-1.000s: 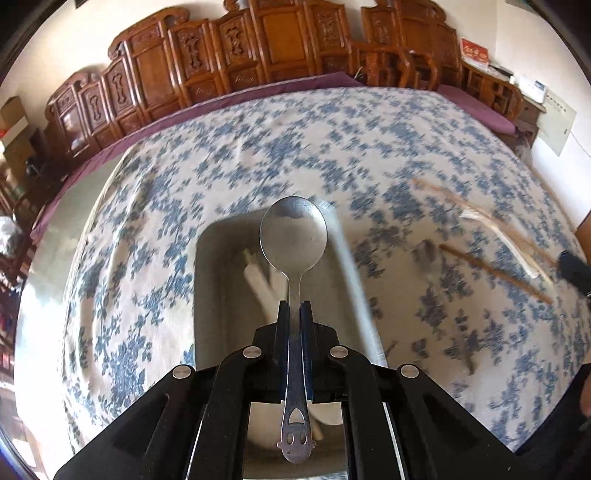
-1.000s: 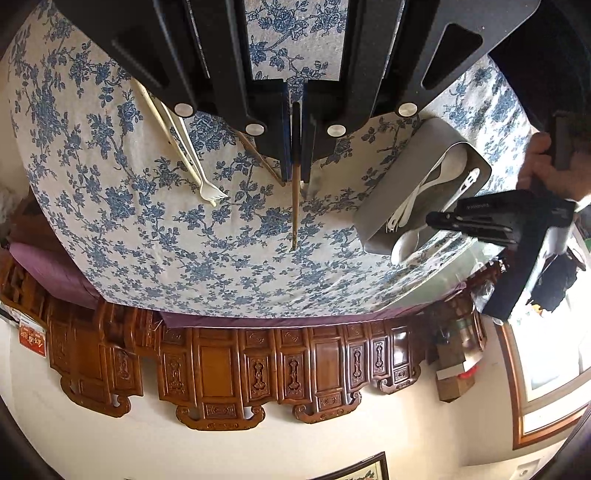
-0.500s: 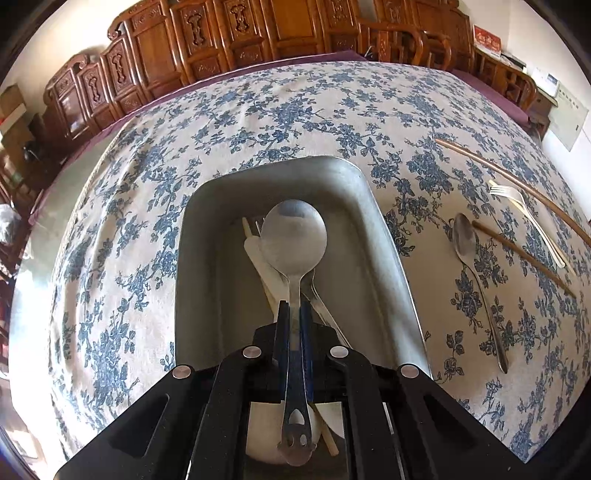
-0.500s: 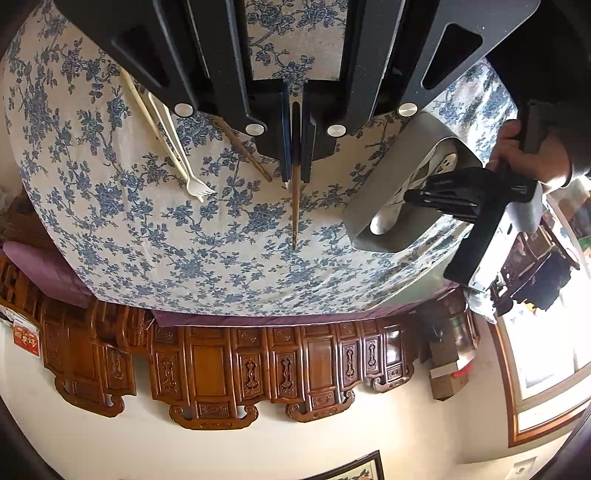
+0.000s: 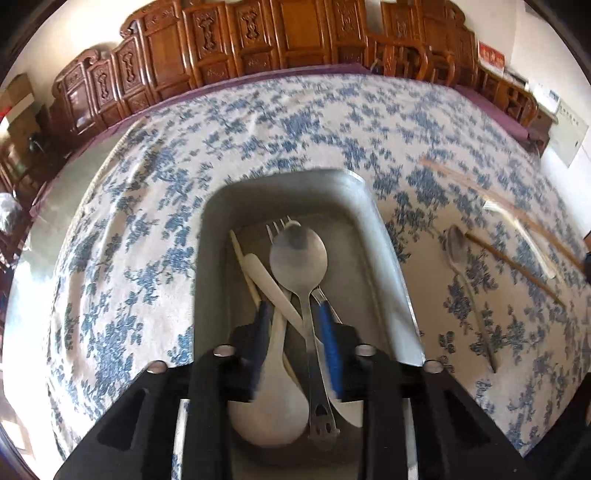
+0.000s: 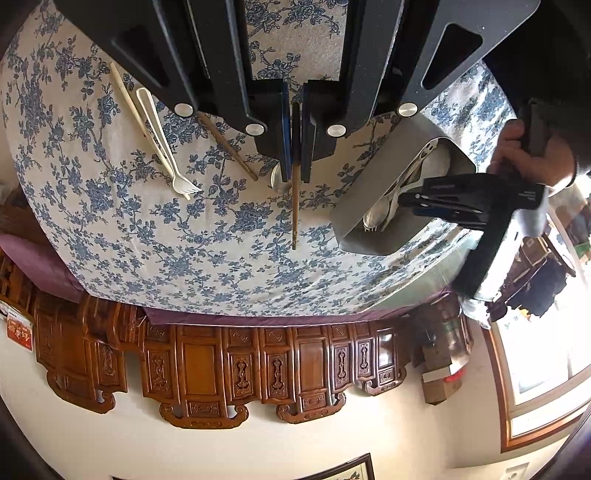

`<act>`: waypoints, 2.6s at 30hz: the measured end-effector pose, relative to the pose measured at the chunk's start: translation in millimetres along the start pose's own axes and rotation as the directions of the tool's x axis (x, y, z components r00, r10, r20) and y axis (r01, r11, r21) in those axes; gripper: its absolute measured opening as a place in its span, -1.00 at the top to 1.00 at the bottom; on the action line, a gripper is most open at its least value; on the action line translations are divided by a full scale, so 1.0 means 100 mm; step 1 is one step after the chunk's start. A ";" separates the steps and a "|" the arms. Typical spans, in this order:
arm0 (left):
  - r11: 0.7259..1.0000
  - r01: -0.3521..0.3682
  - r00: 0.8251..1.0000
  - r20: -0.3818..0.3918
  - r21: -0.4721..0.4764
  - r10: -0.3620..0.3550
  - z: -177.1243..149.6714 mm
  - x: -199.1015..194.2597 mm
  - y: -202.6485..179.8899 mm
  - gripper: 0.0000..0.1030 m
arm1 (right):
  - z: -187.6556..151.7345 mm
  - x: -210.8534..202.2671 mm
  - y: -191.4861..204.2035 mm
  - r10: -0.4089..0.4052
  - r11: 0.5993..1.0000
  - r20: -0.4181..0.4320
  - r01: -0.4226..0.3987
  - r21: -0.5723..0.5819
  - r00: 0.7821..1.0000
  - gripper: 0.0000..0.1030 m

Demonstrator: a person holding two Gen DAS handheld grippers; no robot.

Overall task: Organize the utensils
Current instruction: 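Lower the silver spoon into the tray and open the left tool, then lower the wooden chopstick into the tray and open the right tool, then reach the right tool back to the pile and grasp another wooden chopstick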

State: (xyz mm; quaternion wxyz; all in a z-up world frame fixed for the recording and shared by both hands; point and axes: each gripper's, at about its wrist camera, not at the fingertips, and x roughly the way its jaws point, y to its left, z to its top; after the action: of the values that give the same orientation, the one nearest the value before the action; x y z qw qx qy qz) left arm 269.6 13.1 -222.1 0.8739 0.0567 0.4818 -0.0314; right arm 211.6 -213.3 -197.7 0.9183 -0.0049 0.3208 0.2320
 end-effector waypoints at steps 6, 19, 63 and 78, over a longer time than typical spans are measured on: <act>0.999 0.019 0.998 0.068 -0.028 -0.017 -0.10 -0.31 0.10 0.41 | 0.00 -0.02 0.05 0.003 1.000 0.000 -0.003 -0.003 1.000 0.89; 0.995 0.035 0.984 0.178 -0.091 -0.018 -0.34 -0.62 0.37 0.13 | 0.04 -0.07 0.45 0.031 0.997 0.005 -0.030 -0.077 1.000 0.89; 0.975 0.033 0.980 0.200 -0.219 0.012 -0.51 -0.61 1.00 -0.11 | 0.07 1.01 1.42 0.101 0.989 -0.180 -0.119 -0.092 0.979 0.54; 0.987 0.091 0.971 0.233 -0.136 -0.057 -0.35 -0.75 0.51 -0.11 | 0.34 0.29 0.67 0.010 0.996 -0.058 -0.015 -0.086 0.998 0.53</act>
State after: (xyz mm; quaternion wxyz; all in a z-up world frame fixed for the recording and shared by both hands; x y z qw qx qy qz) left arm 205.4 68.3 -173.7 0.9235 -0.0292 0.3809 -0.0353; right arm 222.6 -136.5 -178.5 0.9062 -0.0494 0.3366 0.2510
